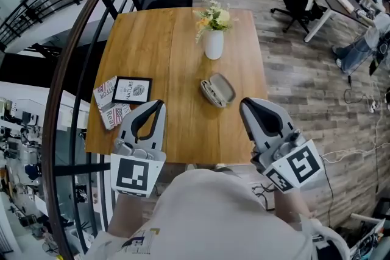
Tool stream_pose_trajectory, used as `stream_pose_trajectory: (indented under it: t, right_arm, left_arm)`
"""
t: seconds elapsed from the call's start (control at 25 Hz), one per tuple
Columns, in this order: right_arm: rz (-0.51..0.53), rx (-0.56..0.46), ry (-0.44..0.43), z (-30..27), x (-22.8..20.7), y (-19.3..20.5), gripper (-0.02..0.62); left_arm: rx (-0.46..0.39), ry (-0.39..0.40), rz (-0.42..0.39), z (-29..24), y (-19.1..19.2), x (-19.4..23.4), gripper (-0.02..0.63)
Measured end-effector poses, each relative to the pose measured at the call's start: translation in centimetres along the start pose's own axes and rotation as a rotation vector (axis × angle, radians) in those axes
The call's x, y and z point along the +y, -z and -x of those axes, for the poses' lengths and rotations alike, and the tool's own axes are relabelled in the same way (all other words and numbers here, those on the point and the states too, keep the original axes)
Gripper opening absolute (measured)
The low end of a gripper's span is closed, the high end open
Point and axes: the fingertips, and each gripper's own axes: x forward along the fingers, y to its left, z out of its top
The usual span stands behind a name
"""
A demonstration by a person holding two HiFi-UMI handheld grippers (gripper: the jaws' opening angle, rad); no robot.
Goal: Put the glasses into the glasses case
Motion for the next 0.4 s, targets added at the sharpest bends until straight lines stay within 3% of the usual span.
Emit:
stream_pose_trajectory:
  t: [0.4]
  right_arm:
    - [0.043, 0.011, -0.002, -0.15, 0.76, 0.21, 0.034]
  left_arm:
    - [-0.02, 0.026, 0.037, 0.08, -0.59, 0.22, 0.018]
